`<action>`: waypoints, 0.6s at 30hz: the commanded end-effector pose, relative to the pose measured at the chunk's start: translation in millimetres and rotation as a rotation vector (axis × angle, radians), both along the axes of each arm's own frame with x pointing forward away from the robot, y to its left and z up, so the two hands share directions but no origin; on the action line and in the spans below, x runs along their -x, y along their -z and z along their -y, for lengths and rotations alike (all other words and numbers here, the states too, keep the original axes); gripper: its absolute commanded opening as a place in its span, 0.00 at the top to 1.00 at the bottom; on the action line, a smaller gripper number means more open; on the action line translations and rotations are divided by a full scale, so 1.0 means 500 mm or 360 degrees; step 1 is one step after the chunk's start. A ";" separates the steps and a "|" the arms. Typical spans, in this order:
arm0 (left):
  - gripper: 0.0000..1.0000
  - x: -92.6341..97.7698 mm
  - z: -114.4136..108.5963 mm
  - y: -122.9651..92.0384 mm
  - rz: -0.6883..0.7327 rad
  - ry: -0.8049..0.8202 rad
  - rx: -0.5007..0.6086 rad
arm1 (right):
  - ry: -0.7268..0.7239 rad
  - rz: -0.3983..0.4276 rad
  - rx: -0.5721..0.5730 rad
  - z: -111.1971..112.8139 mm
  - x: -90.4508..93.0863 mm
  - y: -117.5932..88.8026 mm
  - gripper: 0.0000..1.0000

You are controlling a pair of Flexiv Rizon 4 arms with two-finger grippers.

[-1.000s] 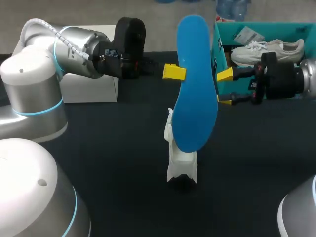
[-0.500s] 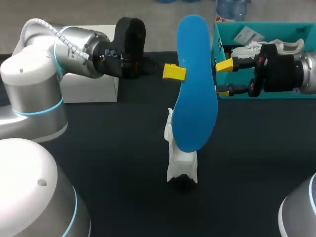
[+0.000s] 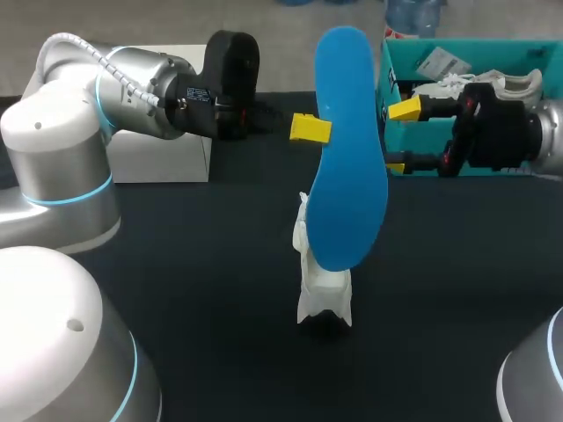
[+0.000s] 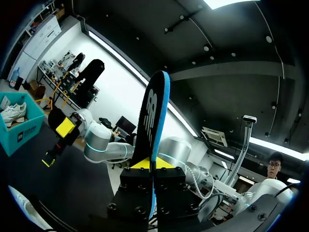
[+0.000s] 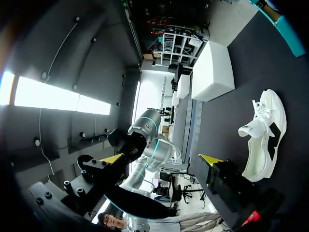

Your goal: Take the shoe out of the shoebox, open the shoe tongue, remove and reinsert the insole, then place the shoe into the shoebox

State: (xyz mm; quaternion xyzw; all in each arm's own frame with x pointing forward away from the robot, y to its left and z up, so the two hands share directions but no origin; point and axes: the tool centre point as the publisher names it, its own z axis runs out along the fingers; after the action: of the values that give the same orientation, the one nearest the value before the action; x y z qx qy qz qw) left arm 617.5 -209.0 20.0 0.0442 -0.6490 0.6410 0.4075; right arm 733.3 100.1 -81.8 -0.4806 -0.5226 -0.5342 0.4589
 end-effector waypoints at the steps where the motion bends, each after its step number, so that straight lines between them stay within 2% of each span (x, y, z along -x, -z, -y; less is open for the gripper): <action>1: 1.00 0.001 0.000 0.001 0.0000 0.0000 0.0001 | -0.0027 -0.0061 0.0061 0.023 0.014 -0.027 0.00; 5: 1.00 0.001 0.000 0.001 0.0000 0.0000 0.0001 | -0.0040 -0.0098 0.0059 0.033 0.013 -0.036 0.00; 17: 1.00 0.001 0.000 0.001 0.0000 0.0000 0.0001 | -0.0025 -0.0077 0.0074 0.037 0.007 -0.040 0.00; 18: 1.00 -0.010 0.000 0.006 0.0080 -0.0012 0.0007 | -0.0025 -0.0077 0.0074 0.037 0.007 -0.040 0.00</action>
State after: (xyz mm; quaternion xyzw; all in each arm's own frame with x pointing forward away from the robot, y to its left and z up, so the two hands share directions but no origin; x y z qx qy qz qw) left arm 618.2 -209.2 19.4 0.0434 -0.6499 0.6418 0.4048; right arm 730.5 80.7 -61.1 -0.4989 -0.5276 -0.5068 0.4647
